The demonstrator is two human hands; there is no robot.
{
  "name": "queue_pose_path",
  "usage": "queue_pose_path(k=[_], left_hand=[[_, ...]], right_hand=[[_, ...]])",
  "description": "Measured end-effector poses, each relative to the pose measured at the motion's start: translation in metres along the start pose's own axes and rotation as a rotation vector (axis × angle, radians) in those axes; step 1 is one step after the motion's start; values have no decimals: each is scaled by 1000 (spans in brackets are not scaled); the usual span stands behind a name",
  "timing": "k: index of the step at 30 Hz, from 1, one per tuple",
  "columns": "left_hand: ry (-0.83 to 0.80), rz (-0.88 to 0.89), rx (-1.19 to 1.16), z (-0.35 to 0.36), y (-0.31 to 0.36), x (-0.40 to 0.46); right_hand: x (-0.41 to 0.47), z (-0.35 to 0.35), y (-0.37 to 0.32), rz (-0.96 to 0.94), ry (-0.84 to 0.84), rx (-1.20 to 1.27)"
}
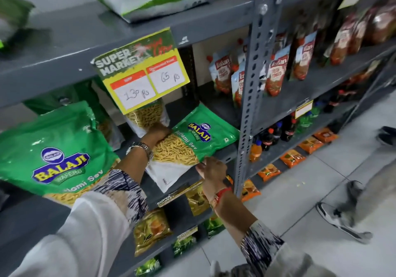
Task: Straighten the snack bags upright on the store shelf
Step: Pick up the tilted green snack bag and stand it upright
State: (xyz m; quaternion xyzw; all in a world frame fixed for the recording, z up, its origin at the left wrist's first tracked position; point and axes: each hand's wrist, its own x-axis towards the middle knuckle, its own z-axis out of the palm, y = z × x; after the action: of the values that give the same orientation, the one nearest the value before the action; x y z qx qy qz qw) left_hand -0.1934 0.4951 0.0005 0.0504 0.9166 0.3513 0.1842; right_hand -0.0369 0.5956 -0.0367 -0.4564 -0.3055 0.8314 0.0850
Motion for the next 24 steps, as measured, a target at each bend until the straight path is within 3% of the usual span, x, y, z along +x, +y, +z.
queue_pose_path(k=[8,15,24], left_hand=[[184,50,-140,2,-13,-28],[346,5,-510,4,-46,-109],[489,-85,-902,-2,-72,-228]], right_hand=[[-13,-20,2,-176,-1,-142],[-45,-35,-3,-324,-70,-239],[-91,-55,10,-518,-285,-336]])
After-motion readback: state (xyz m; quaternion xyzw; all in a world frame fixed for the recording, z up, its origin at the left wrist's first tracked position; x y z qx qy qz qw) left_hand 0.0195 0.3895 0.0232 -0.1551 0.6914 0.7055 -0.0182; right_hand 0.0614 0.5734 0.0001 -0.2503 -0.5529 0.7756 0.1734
